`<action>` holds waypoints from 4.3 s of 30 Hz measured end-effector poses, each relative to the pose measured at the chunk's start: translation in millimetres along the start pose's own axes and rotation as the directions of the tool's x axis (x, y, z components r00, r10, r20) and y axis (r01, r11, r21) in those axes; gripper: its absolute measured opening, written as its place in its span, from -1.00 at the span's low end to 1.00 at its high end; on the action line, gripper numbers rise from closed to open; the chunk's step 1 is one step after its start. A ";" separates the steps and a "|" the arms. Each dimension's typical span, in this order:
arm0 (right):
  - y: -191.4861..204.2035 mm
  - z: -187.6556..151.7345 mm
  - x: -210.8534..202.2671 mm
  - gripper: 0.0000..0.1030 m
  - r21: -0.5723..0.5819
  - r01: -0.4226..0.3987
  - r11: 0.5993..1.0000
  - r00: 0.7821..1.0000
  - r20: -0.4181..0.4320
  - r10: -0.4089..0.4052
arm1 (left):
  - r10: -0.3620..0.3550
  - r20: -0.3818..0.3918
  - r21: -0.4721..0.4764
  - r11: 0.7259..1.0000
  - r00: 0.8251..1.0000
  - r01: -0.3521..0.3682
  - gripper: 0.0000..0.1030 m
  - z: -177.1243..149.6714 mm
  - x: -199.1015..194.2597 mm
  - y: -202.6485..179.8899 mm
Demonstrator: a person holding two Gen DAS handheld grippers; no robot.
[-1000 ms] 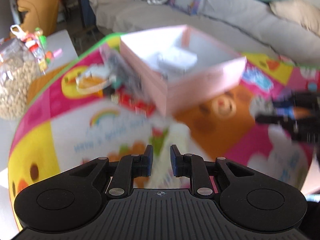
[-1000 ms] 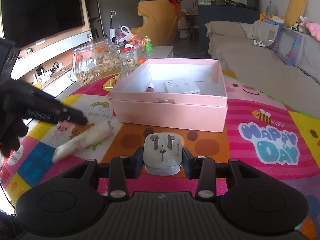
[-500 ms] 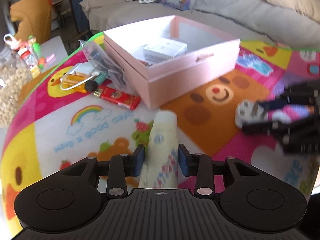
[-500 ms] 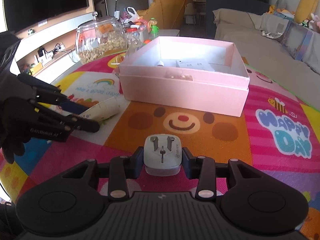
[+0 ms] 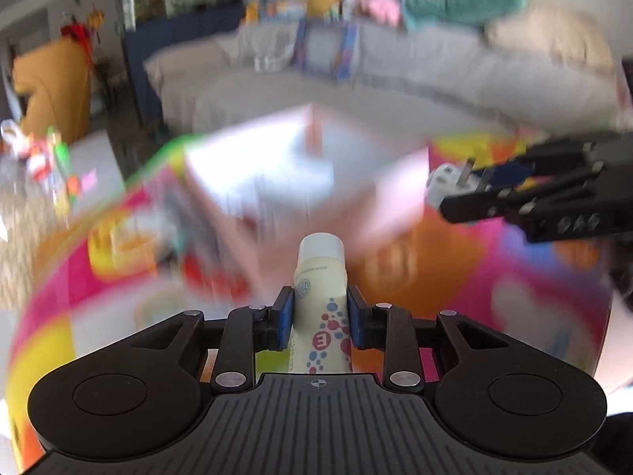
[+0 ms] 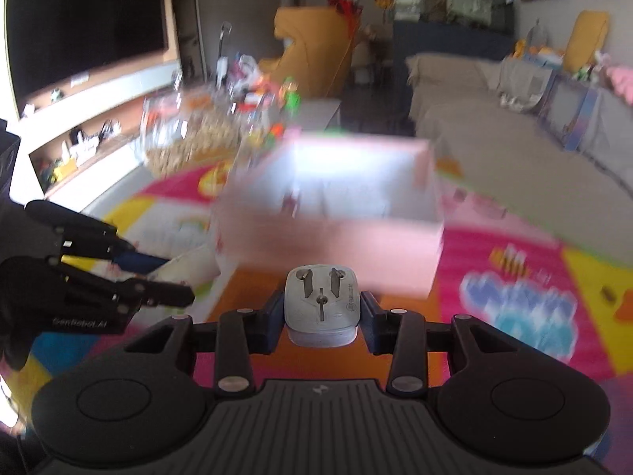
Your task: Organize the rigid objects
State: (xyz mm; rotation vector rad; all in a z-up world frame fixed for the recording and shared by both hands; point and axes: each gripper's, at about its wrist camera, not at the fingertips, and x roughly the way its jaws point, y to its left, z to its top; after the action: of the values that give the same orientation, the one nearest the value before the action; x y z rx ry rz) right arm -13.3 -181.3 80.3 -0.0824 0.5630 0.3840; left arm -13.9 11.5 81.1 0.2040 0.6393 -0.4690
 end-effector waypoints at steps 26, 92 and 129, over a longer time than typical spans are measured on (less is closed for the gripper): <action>-0.3 33.9 56.9 0.19 -0.071 0.004 0.997 0.996 -0.084 -0.010 | 0.179 -0.068 -0.439 0.878 0.981 -0.191 -0.35 20.2 61.6 147.3; 180.0 61.8 144.5 -0.98 -0.284 -0.311 0.907 0.904 -0.382 0.191 | 0.210 0.006 -0.444 0.877 0.978 -0.186 -0.48 -105.2 3.8 140.2; 156.6 41.1 95.3 -0.99 -0.242 -0.393 0.887 0.884 -0.365 0.291 | 0.218 0.012 -0.457 0.869 0.976 -0.188 -0.48 -106.3 3.7 137.5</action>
State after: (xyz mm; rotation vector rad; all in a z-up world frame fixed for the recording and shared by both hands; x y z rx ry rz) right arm 22.4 2.7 68.3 -0.3565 0.8401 0.8209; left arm -1.1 165.1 0.7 -0.1891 0.6400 -0.1115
